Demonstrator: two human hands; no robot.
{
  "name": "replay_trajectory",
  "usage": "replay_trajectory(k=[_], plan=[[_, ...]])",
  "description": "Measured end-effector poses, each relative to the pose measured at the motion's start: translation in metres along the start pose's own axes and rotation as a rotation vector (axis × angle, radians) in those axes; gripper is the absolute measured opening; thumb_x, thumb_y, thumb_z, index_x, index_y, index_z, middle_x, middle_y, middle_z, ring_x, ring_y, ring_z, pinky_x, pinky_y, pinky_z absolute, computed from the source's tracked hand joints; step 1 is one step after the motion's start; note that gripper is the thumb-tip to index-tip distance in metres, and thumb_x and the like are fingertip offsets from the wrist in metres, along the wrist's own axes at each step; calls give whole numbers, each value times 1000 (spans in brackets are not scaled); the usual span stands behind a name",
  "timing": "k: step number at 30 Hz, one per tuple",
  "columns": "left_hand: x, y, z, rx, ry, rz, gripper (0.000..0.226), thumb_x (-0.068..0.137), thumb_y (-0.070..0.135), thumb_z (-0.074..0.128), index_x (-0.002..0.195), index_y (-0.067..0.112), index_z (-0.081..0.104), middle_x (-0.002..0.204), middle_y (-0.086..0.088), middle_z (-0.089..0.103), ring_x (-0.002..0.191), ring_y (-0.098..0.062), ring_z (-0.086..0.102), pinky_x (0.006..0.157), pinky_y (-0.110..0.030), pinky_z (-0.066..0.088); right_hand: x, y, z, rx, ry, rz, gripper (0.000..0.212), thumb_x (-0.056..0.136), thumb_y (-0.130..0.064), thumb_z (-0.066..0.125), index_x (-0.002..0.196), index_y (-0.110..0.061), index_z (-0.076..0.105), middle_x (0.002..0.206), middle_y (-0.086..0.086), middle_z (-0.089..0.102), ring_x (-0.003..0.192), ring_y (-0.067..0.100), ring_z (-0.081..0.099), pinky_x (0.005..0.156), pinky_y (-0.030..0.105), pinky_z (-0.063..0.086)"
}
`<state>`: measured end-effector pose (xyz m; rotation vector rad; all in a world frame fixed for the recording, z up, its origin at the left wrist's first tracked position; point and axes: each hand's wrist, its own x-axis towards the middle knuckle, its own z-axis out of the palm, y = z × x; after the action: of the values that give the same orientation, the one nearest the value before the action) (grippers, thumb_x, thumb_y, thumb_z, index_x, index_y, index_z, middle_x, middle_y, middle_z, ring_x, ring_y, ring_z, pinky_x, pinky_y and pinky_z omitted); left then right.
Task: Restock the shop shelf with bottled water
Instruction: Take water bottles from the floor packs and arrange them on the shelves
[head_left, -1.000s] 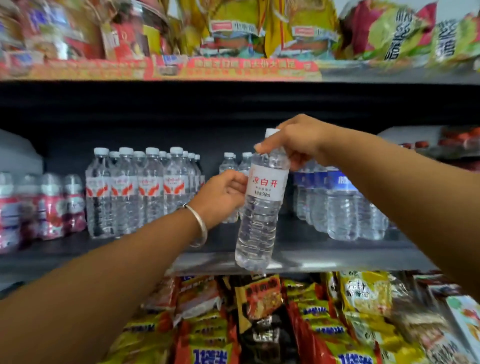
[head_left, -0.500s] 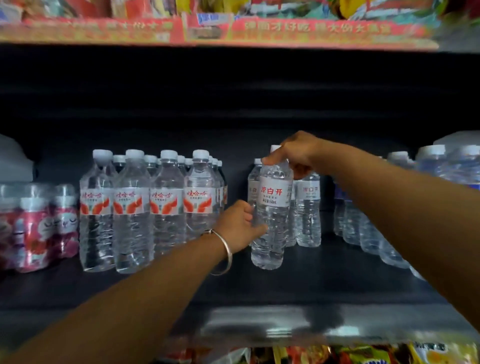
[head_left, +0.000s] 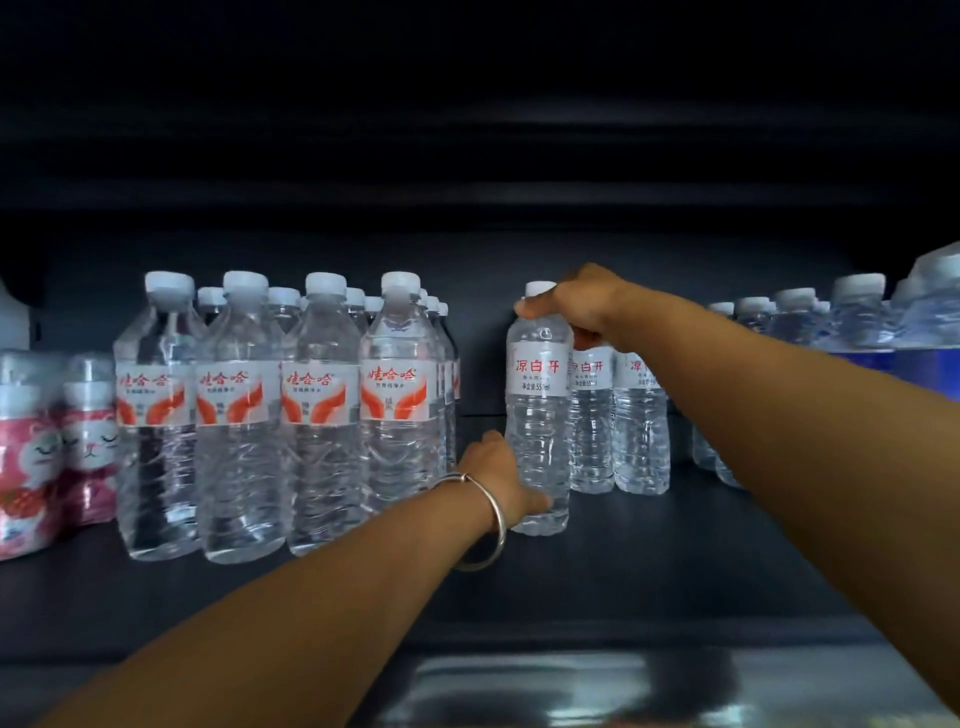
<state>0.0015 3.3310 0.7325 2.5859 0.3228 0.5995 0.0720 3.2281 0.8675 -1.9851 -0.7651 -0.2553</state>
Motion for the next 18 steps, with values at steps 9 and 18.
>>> replay_trajectory(k=[9,18], plan=[[13,4,5,25,8,-37,63,77,32,73,125,4,44,127,-8,53,113,-25,54,86,-26,43,6,17,12,27,97,-7,49,79,-49,69,111,-12,60,107,8,64,90,25,64,75,37,57],[20,8,12,88,11,-59,66,81,29,70,130,1,36,131,-13,49,118,-29,52,88,-29,42,-6,25,18,-4,87,-9,62,80,-59,60,113,-7,60,105,13,65,88,28,66,74,38,58]])
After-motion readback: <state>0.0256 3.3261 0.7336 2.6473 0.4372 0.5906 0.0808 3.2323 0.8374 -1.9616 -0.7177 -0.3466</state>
